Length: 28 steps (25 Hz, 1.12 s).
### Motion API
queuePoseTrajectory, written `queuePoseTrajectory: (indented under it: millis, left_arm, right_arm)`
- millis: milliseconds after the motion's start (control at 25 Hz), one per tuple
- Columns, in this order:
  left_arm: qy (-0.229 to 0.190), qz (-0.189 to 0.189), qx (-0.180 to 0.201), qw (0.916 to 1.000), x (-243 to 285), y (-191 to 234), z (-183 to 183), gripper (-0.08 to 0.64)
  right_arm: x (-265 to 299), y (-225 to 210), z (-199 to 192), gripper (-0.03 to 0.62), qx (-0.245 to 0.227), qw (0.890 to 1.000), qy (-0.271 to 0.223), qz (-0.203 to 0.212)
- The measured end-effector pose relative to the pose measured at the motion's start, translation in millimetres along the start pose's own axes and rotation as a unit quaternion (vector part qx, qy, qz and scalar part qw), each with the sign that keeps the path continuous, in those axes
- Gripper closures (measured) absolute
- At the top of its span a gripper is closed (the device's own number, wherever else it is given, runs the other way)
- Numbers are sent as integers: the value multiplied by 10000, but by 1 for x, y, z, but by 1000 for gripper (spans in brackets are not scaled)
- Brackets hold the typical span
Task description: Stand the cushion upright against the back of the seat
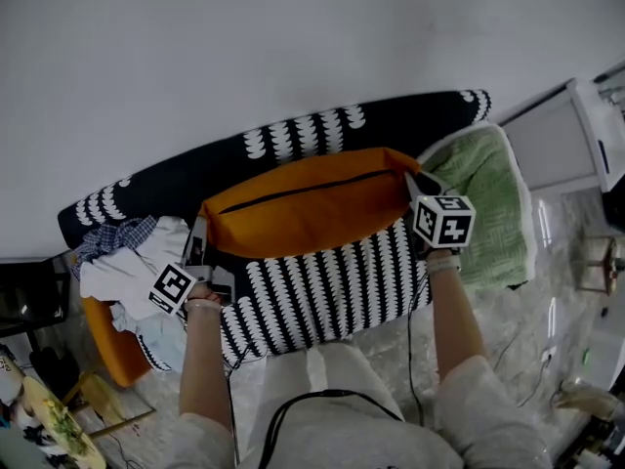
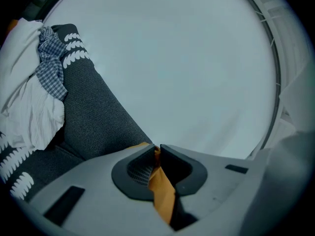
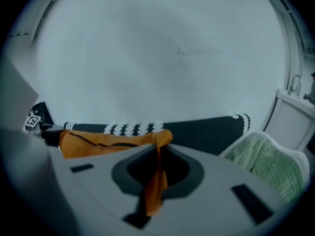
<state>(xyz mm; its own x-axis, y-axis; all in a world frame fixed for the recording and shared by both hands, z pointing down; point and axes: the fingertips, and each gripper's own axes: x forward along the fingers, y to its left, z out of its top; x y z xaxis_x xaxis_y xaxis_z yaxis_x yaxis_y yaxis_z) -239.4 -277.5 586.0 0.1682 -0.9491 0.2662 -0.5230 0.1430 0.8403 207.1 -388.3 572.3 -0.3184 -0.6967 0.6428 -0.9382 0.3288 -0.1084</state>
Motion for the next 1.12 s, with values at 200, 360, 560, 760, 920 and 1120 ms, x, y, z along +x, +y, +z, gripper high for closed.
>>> queuePoseTrajectory:
  millis: [200, 360, 560, 760, 920, 1120]
  left_arm:
    - [177, 79, 71, 9998, 17, 6, -5, 502]
    - [260, 70, 139, 9995, 28, 12, -7, 502]
    - [254, 181, 199, 9993, 35, 16, -3, 502]
    - [79, 285, 149, 9995, 26, 28, 5, 502]
    - [66, 285, 162, 9994, 27, 31, 3, 502]
    - [74, 290, 155, 9994, 42, 26, 5, 502]
  right_arm:
    - [21, -7, -6, 557, -63, 9998, 137, -108]
    - [36, -7, -5, 557, -318, 9991, 260, -105]
    - [57, 3, 4, 557, -677, 9972, 320, 63]
    - [66, 21, 22, 557, -853, 9958, 204, 248]
    - [73, 18, 21, 557, -836, 9959, 221, 255]
    - [79, 4, 20, 557, -724, 9966, 368, 141]
